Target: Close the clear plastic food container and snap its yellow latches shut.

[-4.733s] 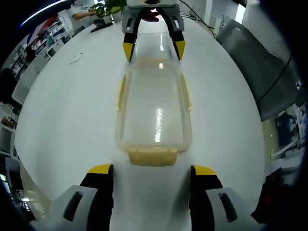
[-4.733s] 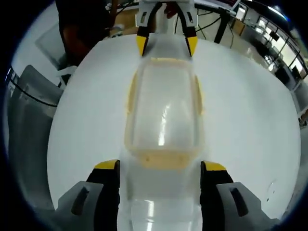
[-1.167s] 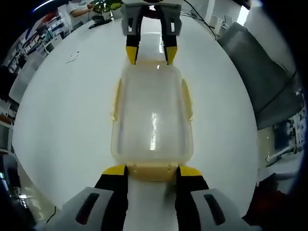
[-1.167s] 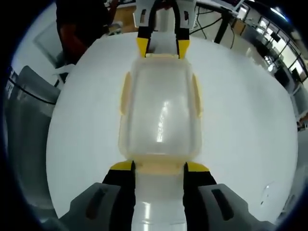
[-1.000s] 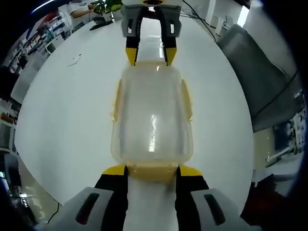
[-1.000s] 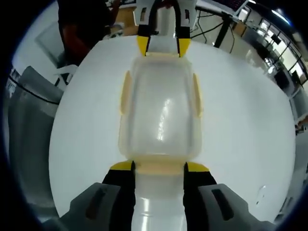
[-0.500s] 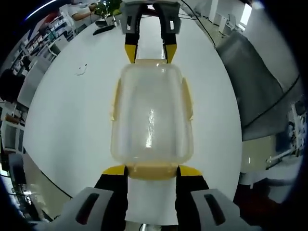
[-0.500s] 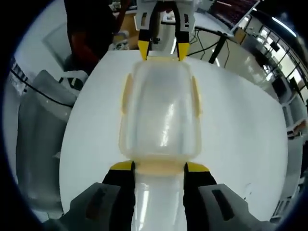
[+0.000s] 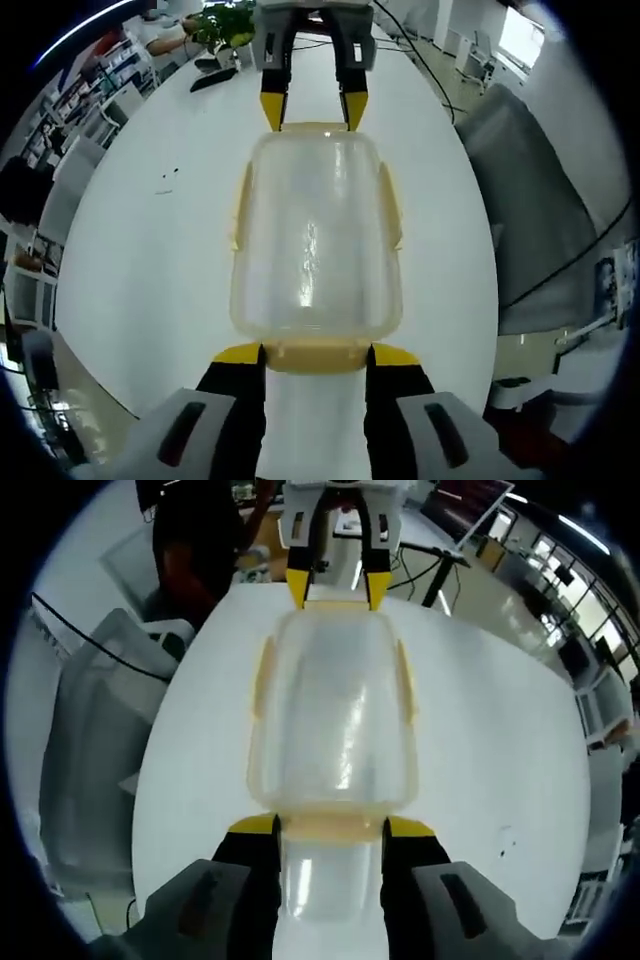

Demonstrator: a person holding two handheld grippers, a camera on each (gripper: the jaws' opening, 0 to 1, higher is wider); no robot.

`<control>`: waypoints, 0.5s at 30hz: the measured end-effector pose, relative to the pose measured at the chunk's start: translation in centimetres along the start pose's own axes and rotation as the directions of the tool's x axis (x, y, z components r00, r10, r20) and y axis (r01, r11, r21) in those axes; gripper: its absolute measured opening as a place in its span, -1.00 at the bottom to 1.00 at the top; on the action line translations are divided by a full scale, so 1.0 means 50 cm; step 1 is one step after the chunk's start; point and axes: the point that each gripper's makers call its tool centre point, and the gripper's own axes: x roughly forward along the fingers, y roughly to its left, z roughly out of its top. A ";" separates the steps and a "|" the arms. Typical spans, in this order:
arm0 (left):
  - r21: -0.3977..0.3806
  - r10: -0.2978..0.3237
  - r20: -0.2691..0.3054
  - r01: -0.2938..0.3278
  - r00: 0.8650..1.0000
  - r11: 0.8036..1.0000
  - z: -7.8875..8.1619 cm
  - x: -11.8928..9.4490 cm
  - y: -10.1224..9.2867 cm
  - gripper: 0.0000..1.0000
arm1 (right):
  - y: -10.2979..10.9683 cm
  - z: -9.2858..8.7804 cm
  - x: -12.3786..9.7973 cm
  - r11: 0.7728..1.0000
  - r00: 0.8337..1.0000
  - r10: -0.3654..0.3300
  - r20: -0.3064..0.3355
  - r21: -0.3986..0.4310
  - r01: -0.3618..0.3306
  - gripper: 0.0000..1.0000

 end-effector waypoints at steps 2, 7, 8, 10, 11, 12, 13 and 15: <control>0.012 0.000 -0.001 0.000 1.000 1.000 0.019 0.006 0.002 -0.36 | 0.002 -0.016 -0.006 1.000 1.000 -0.002 -0.005 0.006 0.002 -0.31; 0.030 -0.004 0.010 0.004 1.000 1.000 0.062 0.025 0.004 -0.36 | 0.009 -0.059 -0.019 1.000 1.000 -0.002 -0.011 0.021 0.002 -0.30; 0.032 -0.005 0.013 0.005 1.000 0.999 0.068 0.029 0.003 -0.36 | 0.010 -0.066 -0.020 1.000 1.000 -0.001 -0.011 0.024 0.001 -0.30; 0.037 -0.010 0.016 0.009 1.000 0.999 0.081 0.038 0.002 -0.36 | 0.012 -0.077 -0.023 1.000 1.000 -0.002 -0.010 0.029 0.002 -0.30; 0.039 -0.011 0.017 0.010 1.000 0.999 0.084 0.040 0.002 -0.36 | 0.014 -0.085 -0.025 0.999 1.000 -0.002 -0.011 0.033 0.002 -0.30; 0.044 -0.012 0.018 0.011 1.000 0.999 0.091 0.046 0.003 -0.36 | 0.015 -0.091 -0.026 0.999 1.000 -0.002 -0.011 0.036 0.002 -0.30; 0.047 -0.014 0.019 0.013 1.000 0.999 0.097 0.049 0.003 -0.36 | 0.017 -0.099 -0.027 0.999 1.000 -0.002 -0.013 0.041 0.003 -0.30; 0.053 -0.017 0.023 0.016 1.000 0.998 0.112 0.057 0.003 -0.36 | 0.018 -0.113 -0.028 0.999 1.000 -0.004 -0.018 0.045 0.005 -0.30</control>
